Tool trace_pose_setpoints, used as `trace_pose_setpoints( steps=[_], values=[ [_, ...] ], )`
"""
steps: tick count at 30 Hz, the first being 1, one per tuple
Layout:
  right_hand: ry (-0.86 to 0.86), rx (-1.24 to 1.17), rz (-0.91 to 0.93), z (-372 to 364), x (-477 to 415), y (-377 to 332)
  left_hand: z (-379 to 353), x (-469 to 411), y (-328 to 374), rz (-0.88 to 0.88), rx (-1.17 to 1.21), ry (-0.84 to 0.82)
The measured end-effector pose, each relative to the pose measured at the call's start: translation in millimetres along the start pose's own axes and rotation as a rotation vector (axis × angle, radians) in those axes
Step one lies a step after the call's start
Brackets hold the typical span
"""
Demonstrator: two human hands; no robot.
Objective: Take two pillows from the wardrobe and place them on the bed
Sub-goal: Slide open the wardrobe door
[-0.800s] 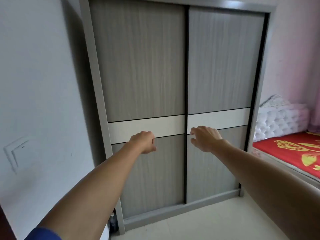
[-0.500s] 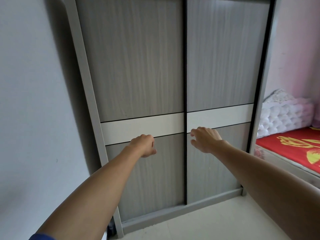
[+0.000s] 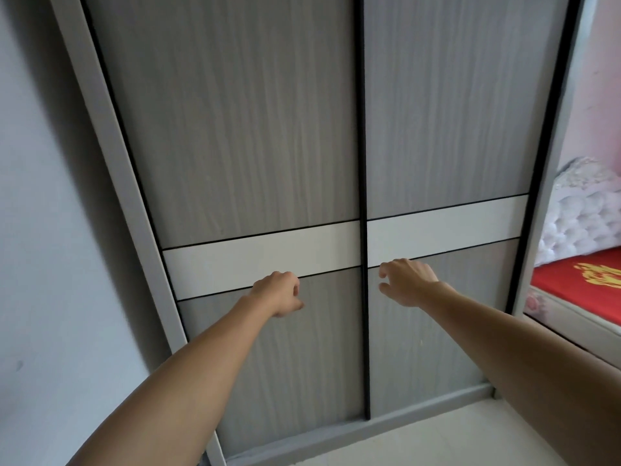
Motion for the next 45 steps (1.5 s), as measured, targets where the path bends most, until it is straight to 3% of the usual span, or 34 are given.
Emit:
trace_pose_setpoints(
  steps=[16,27,34,45],
  values=[
    [-0.049,0.008,-0.087,-142.4,-199.9,96.6,-84.0,-275.5,18.5,-0.079,0.165,-0.036],
    [-0.084,-0.171,-0.147,-232.8,-306.1,152.9,-83.6,-431.5,98.3,-0.188,0.328,0.272],
    [-0.138,-0.296,0.015,-297.8,-358.8,147.5,-67.1,-487.5,132.1,-0.152,0.354,0.508],
    [0.038,-0.364,0.376,-308.2,-379.9,127.2,-57.6,-493.2,138.5,-0.047,0.016,0.712]
  ],
)
Point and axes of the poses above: each hand's wrist, its own x-axis away from the middle knuckle, its own z-axis out of the back of the hand, y = z × x, the point moved 10 cm from there along -x, towards the middle knuckle, and after that the axes turned 7 degrees about y, right-handed, at the moved point
